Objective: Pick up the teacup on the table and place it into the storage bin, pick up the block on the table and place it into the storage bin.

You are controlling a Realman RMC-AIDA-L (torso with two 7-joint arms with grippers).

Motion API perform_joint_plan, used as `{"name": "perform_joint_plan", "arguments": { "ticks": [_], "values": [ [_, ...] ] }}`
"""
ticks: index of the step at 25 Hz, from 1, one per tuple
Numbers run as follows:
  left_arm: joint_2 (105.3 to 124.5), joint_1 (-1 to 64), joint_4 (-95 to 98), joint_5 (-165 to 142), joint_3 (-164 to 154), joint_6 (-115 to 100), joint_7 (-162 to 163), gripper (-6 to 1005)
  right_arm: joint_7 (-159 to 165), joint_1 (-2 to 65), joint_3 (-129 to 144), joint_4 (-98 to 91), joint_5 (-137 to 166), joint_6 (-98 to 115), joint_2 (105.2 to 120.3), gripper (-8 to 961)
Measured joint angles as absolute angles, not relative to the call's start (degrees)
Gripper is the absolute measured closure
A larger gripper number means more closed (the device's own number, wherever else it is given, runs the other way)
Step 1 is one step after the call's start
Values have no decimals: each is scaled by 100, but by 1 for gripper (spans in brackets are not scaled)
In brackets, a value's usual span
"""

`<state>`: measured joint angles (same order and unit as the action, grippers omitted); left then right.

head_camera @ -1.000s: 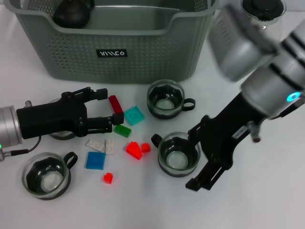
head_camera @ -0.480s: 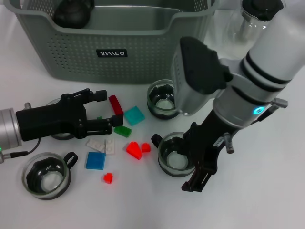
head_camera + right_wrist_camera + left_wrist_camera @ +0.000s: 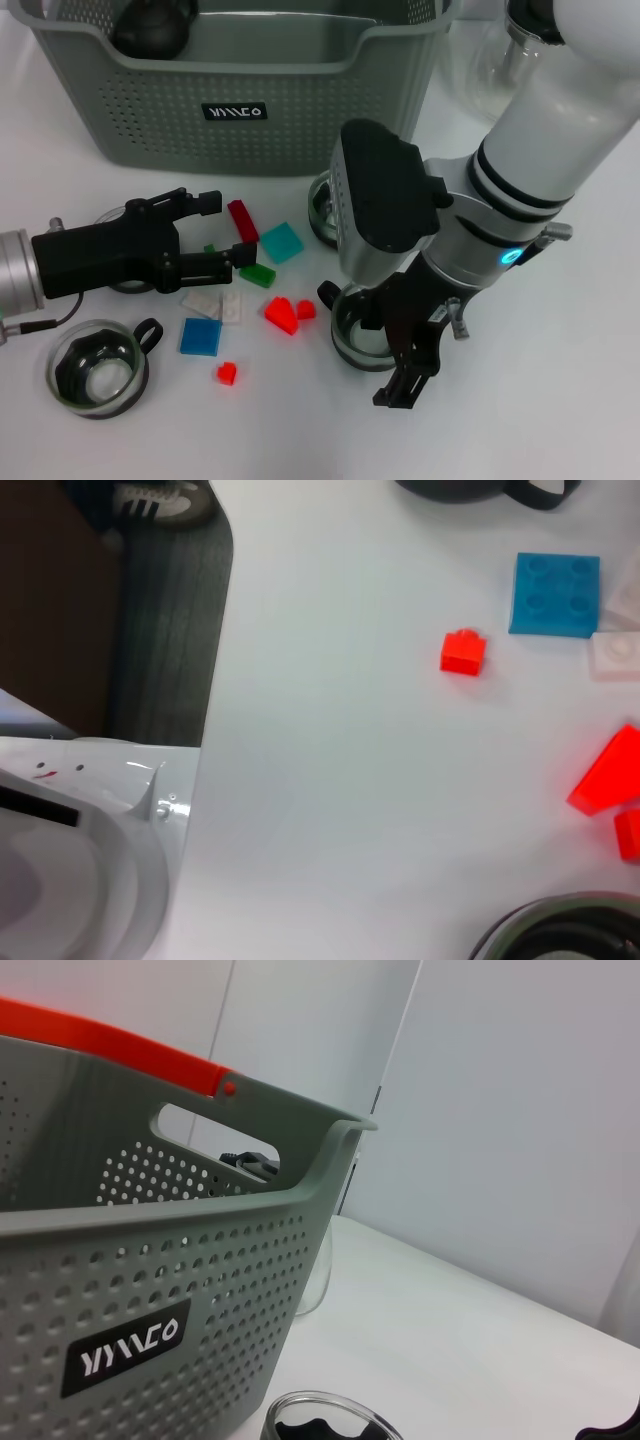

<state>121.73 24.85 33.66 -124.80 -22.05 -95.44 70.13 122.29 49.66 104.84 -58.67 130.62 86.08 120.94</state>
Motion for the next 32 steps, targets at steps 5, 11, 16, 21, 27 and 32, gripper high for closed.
{"name": "perform_joint_plan", "arguments": {
  "ticks": [5, 11, 16, 21, 27, 32],
  "values": [
    [12173, 2475, 3331, -12480, -2150, -9538, 6965, 82, 12391, 4977, 10659, -5872, 13063, 8515, 12101, 110],
    [12176, 2426, 3316, -12477, -2118, -9536, 6850, 83, 12612, 5023, 10725, -5854, 13077, 8487, 12103, 309],
    [12179, 2414, 3313, -12473, -2118, -9536, 6831, 85, 12760, 5080, 10728, -5794, 13085, 8456, 12102, 422],
    [12182, 2407, 3308, -12471, -2118, -9536, 6812, 86, 12782, 5101, 10753, -5727, 13087, 8433, 12103, 607],
    [12182, 2399, 3303, -12471, -2118, -9538, 6811, 87, 12953, 5090, 10759, -5739, 13080, 8458, 12090, 841],
    [12182, 2391, 3304, -12471, -2118, -9569, 6811, 88, 13148, 5079, 10642, -5783, 13073, 8624, 12064, 880]
  ]
}}
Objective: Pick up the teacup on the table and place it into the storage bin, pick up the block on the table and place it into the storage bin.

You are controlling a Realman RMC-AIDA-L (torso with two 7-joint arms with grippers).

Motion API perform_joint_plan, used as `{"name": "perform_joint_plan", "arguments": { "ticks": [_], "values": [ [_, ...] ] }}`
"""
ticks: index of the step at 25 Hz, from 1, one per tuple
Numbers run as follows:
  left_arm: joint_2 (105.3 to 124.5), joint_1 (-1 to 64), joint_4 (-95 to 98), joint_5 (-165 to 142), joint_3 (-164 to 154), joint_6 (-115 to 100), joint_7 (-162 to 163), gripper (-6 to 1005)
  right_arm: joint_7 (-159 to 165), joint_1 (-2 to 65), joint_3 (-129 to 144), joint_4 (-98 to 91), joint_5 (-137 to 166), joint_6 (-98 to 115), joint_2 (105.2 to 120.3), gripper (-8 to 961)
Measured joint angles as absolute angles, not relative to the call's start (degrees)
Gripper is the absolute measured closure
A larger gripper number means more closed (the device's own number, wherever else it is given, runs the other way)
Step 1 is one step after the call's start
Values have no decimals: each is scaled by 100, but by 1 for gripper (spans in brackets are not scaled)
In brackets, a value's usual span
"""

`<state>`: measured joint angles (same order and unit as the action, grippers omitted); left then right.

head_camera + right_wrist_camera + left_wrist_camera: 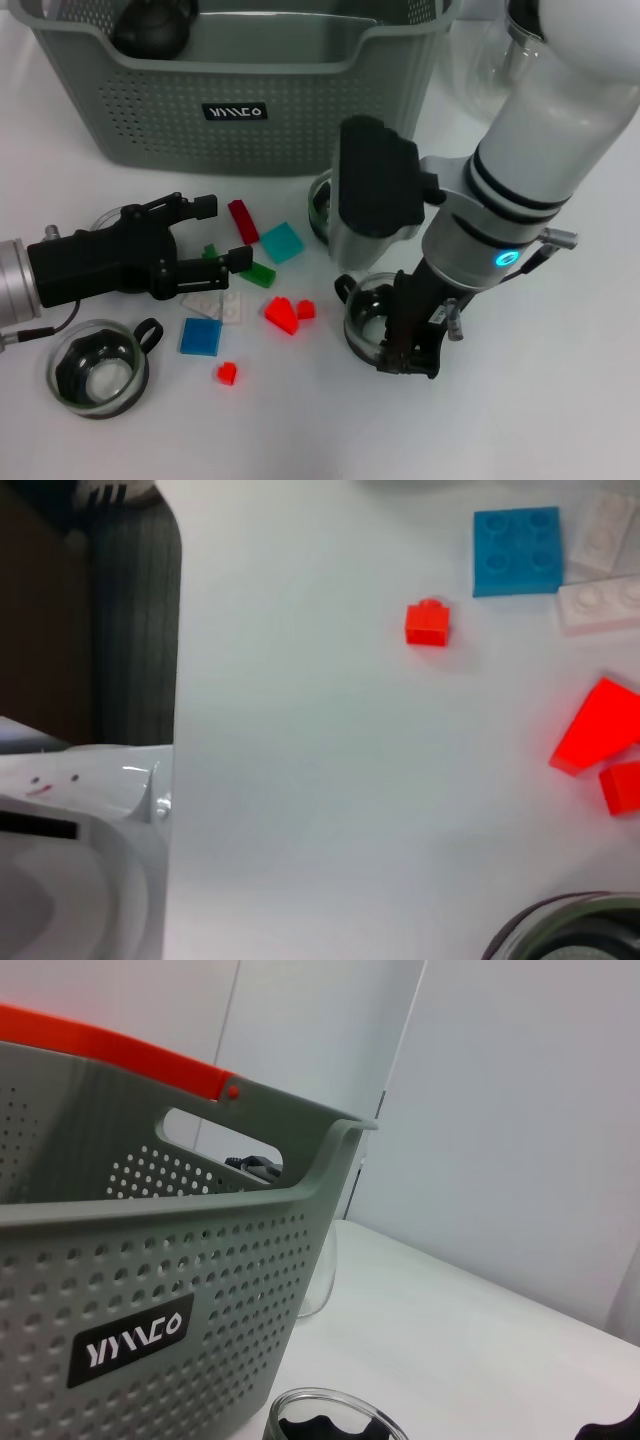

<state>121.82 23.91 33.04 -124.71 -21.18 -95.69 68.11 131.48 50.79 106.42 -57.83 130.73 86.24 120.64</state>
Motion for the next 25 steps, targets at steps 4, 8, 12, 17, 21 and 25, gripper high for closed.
{"name": "perform_joint_plan", "arguments": {
  "ticks": [4, 8, 12, 17, 21, 25],
  "values": [
    [12182, 2379, 3309, -12471, -2118, -9603, 6811, 89, 13219, 5045, 10123, -5989, 13088, 9076, 12037, 884],
    [12182, 2351, 3335, -12471, -2118, -9621, 6811, 90, 13228, 5048, 9330, -6330, 13130, 9749, 12015, 889],
    [12173, 2341, 3340, -12472, -2118, -9624, 6811, 91, 13305, 5192, 8509, -6623, 13273, 10343, 12008, 892],
    [12172, 2337, 3345, -12472, -2118, -9625, 6811, 92, 13387, 5570, 7270, -7011, 13267, 11111, 12006, 895],
    [12172, 2339, 3341, -12472, -2118, -9628, 6811, 93, 13557, 5997, 6175, -7219, 12846, 11329, 11951, 894],
    [12173, 2358, 3319, -12472, -2121, -9641, 6811, 94, 13693, 6524, 5447, -7006, 12653, 10951, 11805, 894]
  ]
}}
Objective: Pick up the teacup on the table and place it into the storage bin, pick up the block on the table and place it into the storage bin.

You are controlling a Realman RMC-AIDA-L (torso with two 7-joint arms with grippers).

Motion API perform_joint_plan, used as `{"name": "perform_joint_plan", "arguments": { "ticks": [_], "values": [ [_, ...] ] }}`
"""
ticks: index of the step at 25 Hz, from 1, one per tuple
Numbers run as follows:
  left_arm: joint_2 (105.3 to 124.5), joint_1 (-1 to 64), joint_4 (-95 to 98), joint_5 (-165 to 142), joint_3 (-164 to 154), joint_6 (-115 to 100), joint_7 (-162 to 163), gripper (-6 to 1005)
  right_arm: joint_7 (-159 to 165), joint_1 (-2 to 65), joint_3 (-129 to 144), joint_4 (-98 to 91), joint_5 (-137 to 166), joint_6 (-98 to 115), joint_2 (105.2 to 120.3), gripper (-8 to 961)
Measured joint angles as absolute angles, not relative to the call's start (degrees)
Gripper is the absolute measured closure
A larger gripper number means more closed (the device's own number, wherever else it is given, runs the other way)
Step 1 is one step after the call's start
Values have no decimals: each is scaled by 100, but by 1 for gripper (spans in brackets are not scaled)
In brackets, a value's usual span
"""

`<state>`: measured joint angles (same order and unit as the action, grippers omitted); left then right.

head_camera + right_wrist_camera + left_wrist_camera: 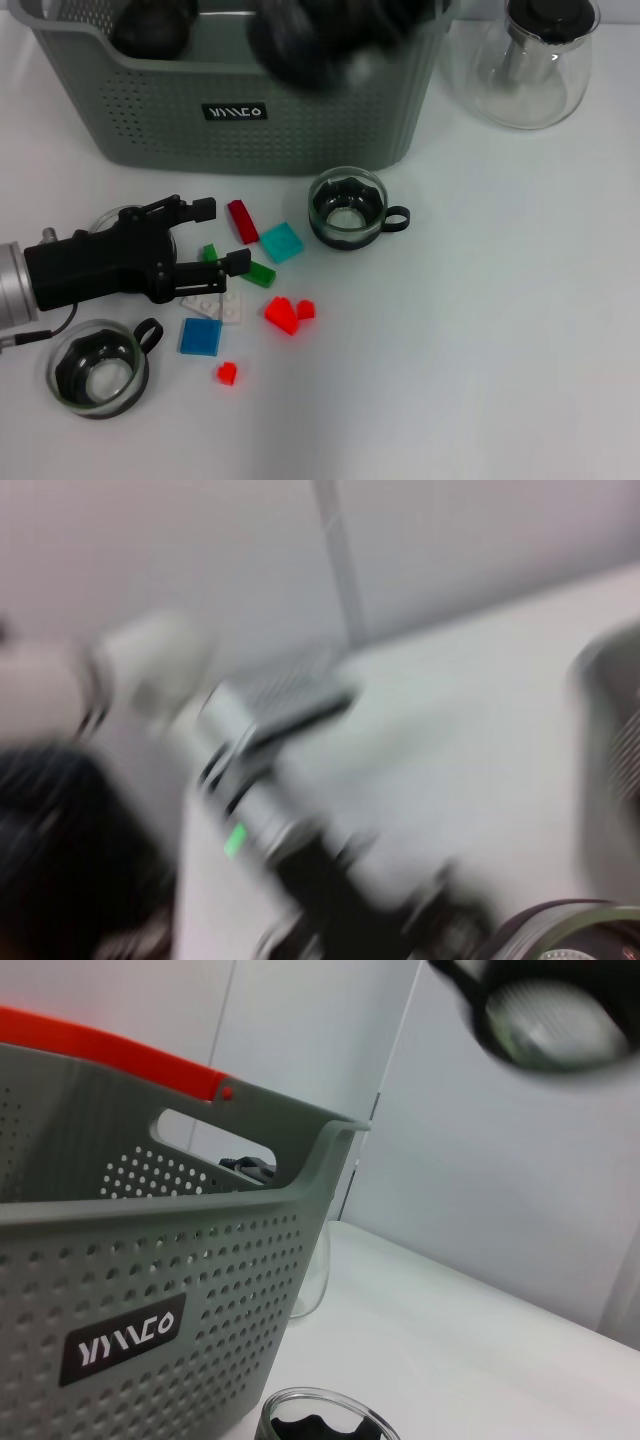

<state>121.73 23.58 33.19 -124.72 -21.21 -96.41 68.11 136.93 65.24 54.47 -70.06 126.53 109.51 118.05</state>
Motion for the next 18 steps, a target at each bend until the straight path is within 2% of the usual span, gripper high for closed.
{"name": "perform_joint_plan", "arguments": {
  "ticks": [5, 8, 11, 18],
  "values": [
    [12199, 2390, 3301, -12472, -2165, -9652, 6811, 95, 13796, 7109, 5461, -6048, 13218, 9536, 11586, 893],
    [12233, 2442, 3296, -12472, -2183, -9679, 6811, 96, 13780, 7527, 5614, -5242, 13990, 8635, 11559, 893],
    [12249, 2503, 3281, -12472, -2185, -9686, 6811, 97, 13760, 7889, 5860, -4565, 14715, 7732, 11651, 894],
    [12228, 2583, 3251, -12429, -2149, -9667, 6811, 98, 13672, 8216, 6635, -3239, 15377, 5712, 12007, 894]
  ]
}}
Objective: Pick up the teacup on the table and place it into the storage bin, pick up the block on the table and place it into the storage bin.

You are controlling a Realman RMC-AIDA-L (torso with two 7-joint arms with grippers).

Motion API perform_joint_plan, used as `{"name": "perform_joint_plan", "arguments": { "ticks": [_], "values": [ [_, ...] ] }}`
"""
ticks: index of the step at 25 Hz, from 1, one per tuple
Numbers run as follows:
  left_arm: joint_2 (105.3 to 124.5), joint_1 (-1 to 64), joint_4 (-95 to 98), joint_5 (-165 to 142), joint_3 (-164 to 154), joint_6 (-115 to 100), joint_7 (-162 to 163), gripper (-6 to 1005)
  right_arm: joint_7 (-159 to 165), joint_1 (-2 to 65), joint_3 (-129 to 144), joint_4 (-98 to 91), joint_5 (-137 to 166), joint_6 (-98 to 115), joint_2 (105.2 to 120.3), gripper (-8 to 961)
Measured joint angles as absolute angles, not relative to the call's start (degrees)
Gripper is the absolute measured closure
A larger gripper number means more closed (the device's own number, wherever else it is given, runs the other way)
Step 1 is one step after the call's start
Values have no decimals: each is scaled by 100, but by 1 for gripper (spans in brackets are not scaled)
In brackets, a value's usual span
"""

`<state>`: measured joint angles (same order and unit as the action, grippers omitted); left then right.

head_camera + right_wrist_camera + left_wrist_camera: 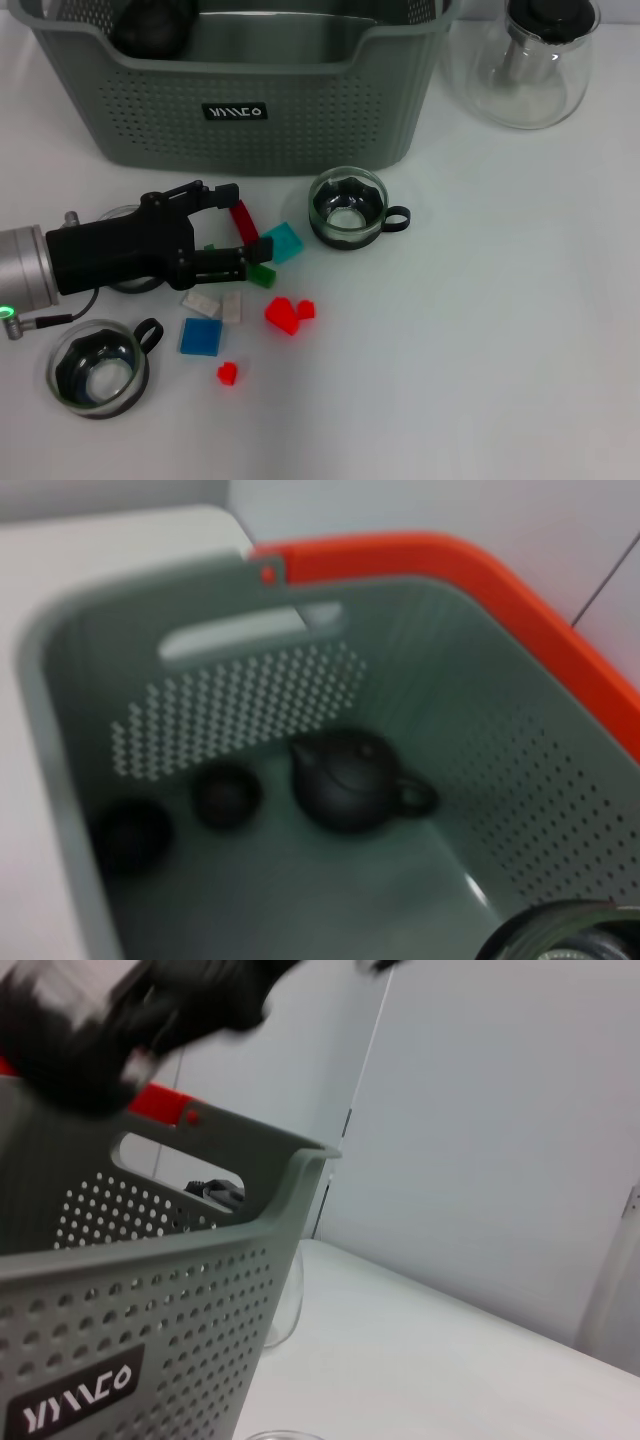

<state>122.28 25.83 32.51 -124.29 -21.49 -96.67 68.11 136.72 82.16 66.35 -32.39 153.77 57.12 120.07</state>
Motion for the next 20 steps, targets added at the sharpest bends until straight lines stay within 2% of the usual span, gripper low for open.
{"name": "perform_joint_plan", "arguments": {
  "ticks": [3, 8, 20],
  "values": [
    [12226, 2600, 3251, -12422, -2152, -9668, 6809, 99, 13671, 8220, 7074, -2731, 15362, 4927, 12069, 893],
    [12250, 2602, 3246, -12420, -2145, -9654, 6753, 100, 13711, 8144, 7448, -2279, 15363, 4246, 12088, 895],
    [12252, 2609, 3145, -12418, -2136, -9651, 6741, 103, 13690, 7963, 7557, -2147, 15369, 4125, 12090, 895]
  ]
}}
